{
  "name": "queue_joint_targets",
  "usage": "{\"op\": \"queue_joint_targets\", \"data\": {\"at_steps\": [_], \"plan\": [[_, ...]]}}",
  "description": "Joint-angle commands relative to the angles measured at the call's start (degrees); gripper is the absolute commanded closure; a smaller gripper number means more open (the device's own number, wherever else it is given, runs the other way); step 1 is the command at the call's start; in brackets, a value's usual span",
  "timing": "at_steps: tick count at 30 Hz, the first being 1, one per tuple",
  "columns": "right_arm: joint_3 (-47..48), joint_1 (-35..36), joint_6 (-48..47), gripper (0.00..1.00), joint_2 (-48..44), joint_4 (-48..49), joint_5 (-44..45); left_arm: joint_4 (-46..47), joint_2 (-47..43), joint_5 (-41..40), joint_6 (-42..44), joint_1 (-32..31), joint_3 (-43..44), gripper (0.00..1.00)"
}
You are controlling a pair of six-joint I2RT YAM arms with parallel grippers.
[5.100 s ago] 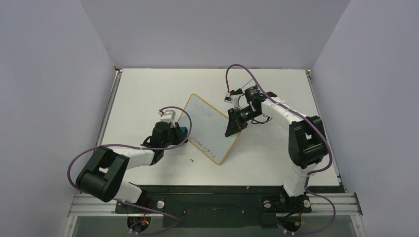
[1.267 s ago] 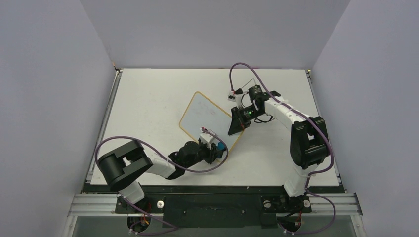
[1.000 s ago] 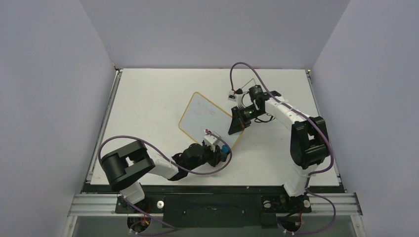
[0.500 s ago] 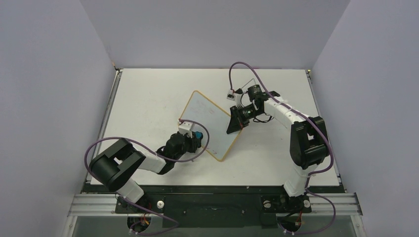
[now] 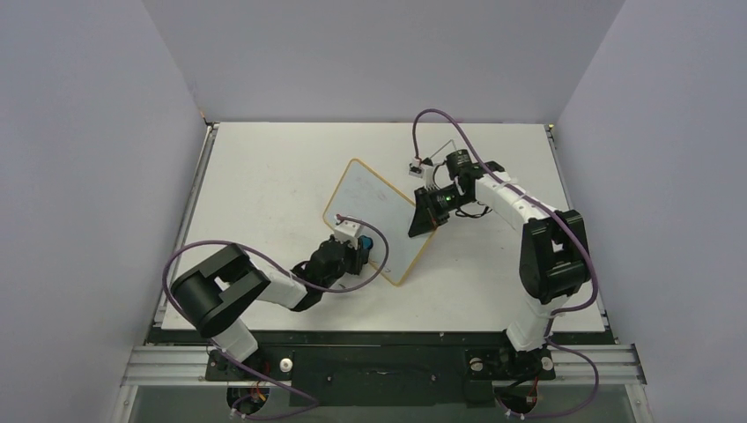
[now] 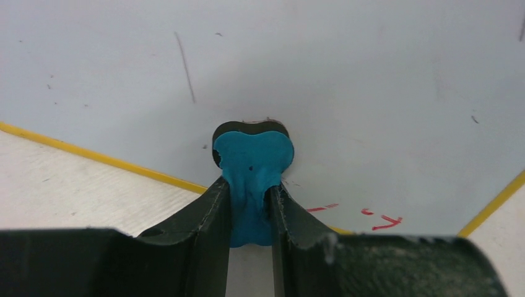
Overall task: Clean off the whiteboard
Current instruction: Erase the whiteboard at the center of the board.
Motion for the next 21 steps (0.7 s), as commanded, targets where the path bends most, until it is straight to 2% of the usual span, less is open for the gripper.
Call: {"op": "queue_joint_targets", "data": {"at_steps": [1, 11, 18, 21], "plan": [[0.27, 2.50, -2.55, 1.00, -1.54, 0.87, -3.83, 2.23, 5.44, 10.06, -3.28, -7.64, 5.11, 1.00], [0.31, 2.35, -2.51, 1.00, -1.80, 0.87, -4.10, 5.17, 8.08, 12.92, -7.35, -14.18, 9.25, 1.00], [0.26, 1.91, -2.50, 1.00, -1.92, 0.87, -3.94, 8.89, 7.89, 21.44, -11.24, -16.72, 11.75, 1.00], [0.21, 1.65, -2.50, 1.00, -1.97, 0.89, -3.81, 8.12, 5.62, 22.26, -10.79, -16.82, 11.83, 1.00]]}}
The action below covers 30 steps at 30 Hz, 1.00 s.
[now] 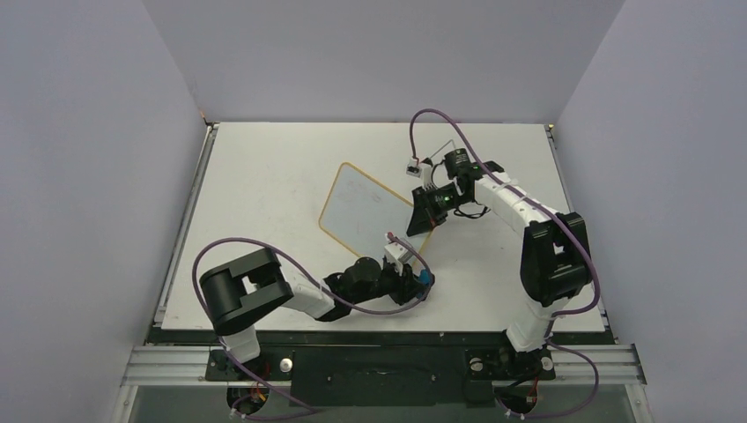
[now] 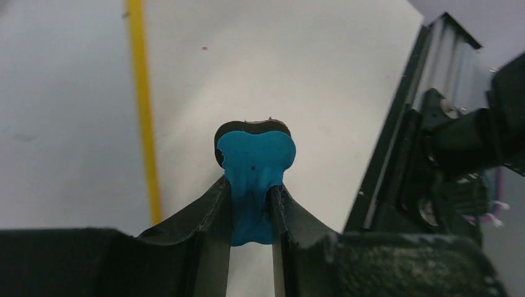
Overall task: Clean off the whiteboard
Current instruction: Erase the whiteboard at the center of the board.
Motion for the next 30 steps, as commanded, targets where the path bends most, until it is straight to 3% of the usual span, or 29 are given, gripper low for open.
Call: {"op": "queue_joint_targets", "data": {"at_steps": [1, 10, 15, 23, 30], "plan": [[-0.10, 2.27, -0.75, 1.00, -0.49, 0.77, -5.01, 1.12, -3.76, 7.79, -1.81, -0.46, 1.98, 1.00], [-0.18, 1.86, -0.75, 1.00, -0.80, 0.89, -4.52, -18.61, -27.19, -0.50, 4.26, 6.26, -6.82, 1.00], [-0.18, 2.39, -0.70, 1.00, -0.75, 0.87, -4.43, -25.81, -30.98, -8.56, 6.54, 10.08, -10.51, 1.00], [-0.43, 2.69, -0.52, 1.00, -1.03, 1.29, -4.60, -12.77, -20.41, -20.04, 10.68, 11.99, -11.48, 1.00], [-0.44, 2.70, -0.54, 1.00, -0.95, 1.36, -4.93, -2.31, -13.19, -22.67, 11.11, 10.63, -13.19, 1.00]]}}
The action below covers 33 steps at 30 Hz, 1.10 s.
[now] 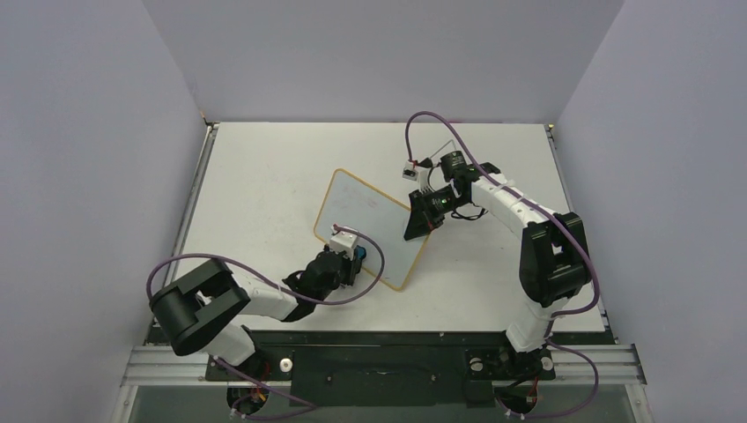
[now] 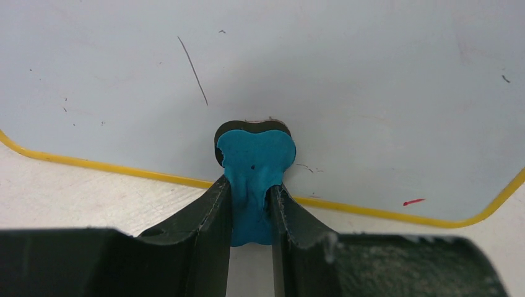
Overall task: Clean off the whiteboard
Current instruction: Erase the whiteboard at the center of the board.
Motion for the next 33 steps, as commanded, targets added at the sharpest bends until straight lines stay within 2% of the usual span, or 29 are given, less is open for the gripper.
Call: {"op": "queue_joint_targets", "data": {"at_steps": [1, 9, 28, 33], "plan": [[0.19, 0.27, -0.32, 1.00, -0.96, 1.91, -3.65, 10.71, 3.50, -2.87, 1.12, -1.68, 0.50, 1.00], [0.20, 0.25, -0.35, 1.00, -0.88, 1.89, -3.87, 13.87, 12.25, -1.10, -2.07, -7.80, 4.75, 1.00], [0.28, -0.15, -0.13, 1.00, -1.27, 1.96, -4.48, 17.91, 19.13, 13.10, -5.89, -16.60, 14.46, 1.00], [0.21, -0.73, -0.14, 1.00, -1.40, 1.90, -4.26, 14.60, 14.33, 8.23, -4.36, -15.90, 12.86, 1.00]]}}
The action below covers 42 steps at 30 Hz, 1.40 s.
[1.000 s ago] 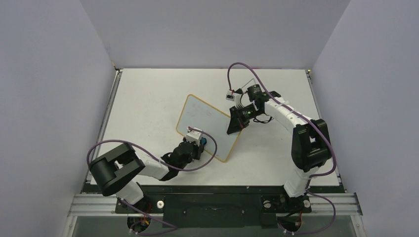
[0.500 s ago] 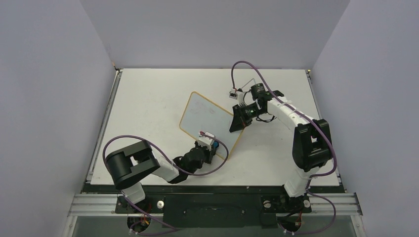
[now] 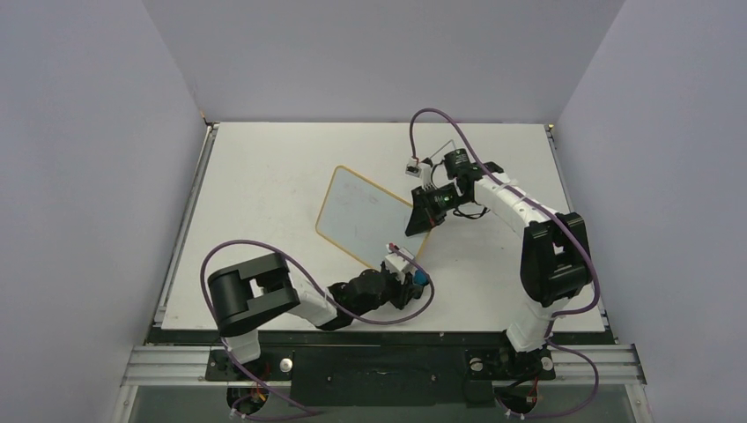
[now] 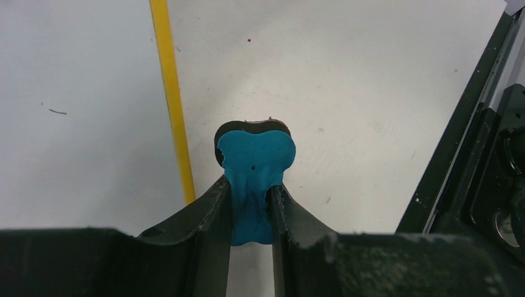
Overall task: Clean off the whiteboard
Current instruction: Erase the whiteboard at the center of the board.
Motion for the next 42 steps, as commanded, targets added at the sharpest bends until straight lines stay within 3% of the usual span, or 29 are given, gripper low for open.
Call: {"op": "queue_joint_targets", "data": {"at_steps": [1, 3, 10, 14, 17, 21, 26, 30, 38, 42], "plan": [[0.16, 0.79, 0.26, 1.00, -1.46, 0.14, -3.97, -0.94, -7.17, -0.43, 0.18, 1.33, -1.20, 1.00], [0.15, 0.62, 0.18, 1.00, -1.34, 0.10, -3.85, -5.04, -13.85, -1.61, 0.56, 3.37, -3.52, 1.00], [0.24, 0.64, 0.13, 1.00, -1.46, 0.12, -2.75, -36.15, -34.19, 2.28, 0.84, 12.93, -4.78, 1.00], [0.40, 0.87, -0.88, 1.00, -2.05, 0.04, -1.15, -41.13, -39.24, 2.99, -0.60, 20.40, -7.82, 1.00], [0.56, 1.09, -2.05, 1.00, -2.88, -0.42, -0.19, -38.81, -40.80, 5.89, -1.14, 27.85, -9.19, 1.00], [0.57, 1.29, -2.22, 1.00, -2.93, -0.51, -0.18, -28.53, -35.88, 6.36, 1.60, 32.98, -8.62, 1.00], [0.42, 1.53, -2.27, 1.00, -2.80, -0.53, -0.58, -20.05, -25.85, 1.42, 3.55, 34.90, -5.30, 1.00], [0.41, 2.14, -2.36, 1.00, -2.50, -0.61, -0.60, -18.00, -19.57, 2.46, 4.75, 36.97, 0.07, 1.00], [0.61, 2.59, -2.64, 1.00, -2.23, -0.86, -0.63, -18.66, -12.58, 9.85, 4.75, 38.08, 9.19, 1.00], [0.63, 2.59, -2.64, 1.00, -2.11, -0.90, -0.74, -17.21, -11.40, 13.60, 4.34, 35.19, 11.14, 1.00]]}}
